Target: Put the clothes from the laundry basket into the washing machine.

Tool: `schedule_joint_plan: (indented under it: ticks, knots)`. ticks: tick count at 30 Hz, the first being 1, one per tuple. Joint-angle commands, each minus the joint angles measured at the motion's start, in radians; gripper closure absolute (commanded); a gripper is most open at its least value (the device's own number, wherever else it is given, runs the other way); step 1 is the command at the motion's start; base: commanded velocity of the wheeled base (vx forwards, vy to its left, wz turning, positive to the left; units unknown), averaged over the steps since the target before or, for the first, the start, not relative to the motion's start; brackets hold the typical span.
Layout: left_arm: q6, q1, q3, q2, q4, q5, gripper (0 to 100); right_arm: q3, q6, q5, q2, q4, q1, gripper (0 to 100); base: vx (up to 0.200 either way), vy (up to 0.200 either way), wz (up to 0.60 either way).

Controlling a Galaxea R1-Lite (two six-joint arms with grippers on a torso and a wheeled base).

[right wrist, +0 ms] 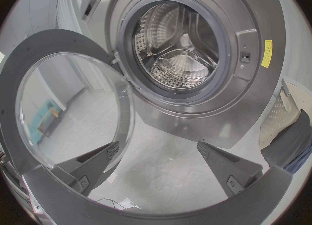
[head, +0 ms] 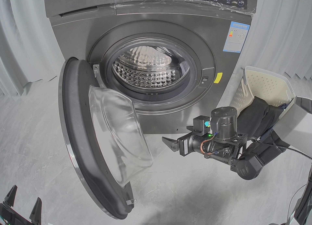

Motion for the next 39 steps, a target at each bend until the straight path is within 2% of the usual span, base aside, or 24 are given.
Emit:
schedule_joint_plan:
  ticks: [1, 11, 14, 23, 39]
  knots:
    - [0.0, 0.0, 0.018, -0.012, 0.0, 0.0, 0, -0.015, 0.001, 0.002, 0.018, -0.002, 0.045, 0, 0.0, 0.0, 0.0]
    - [0.0, 0.0, 0.018, -0.012, 0.0, 0.0, 0, -0.04, 0.004, 0.001, 0.05, -0.003, 0.125, 0, 0.0, 0.0, 0.0]
    - [0.0, 0.0, 0.018, -0.012, 0.0, 0.0, 0, -0.046, 0.015, -0.003, 0.047, -0.003, 0.116, 0, 0.0, 0.0, 0.0]
    - [0.0, 0.0, 0.018, -0.013, 0.0, 0.0, 0, -0.087, 0.013, 0.005, 0.053, -0.003, 0.111, 0, -0.2, 0.0, 0.0]
    - [0.0, 0.0, 0.018, -0.013, 0.0, 0.0, 0, -0.222, 0.016, 0.005, 0.157, -0.037, 0.174, 0, 0.0, 0.0, 0.0]
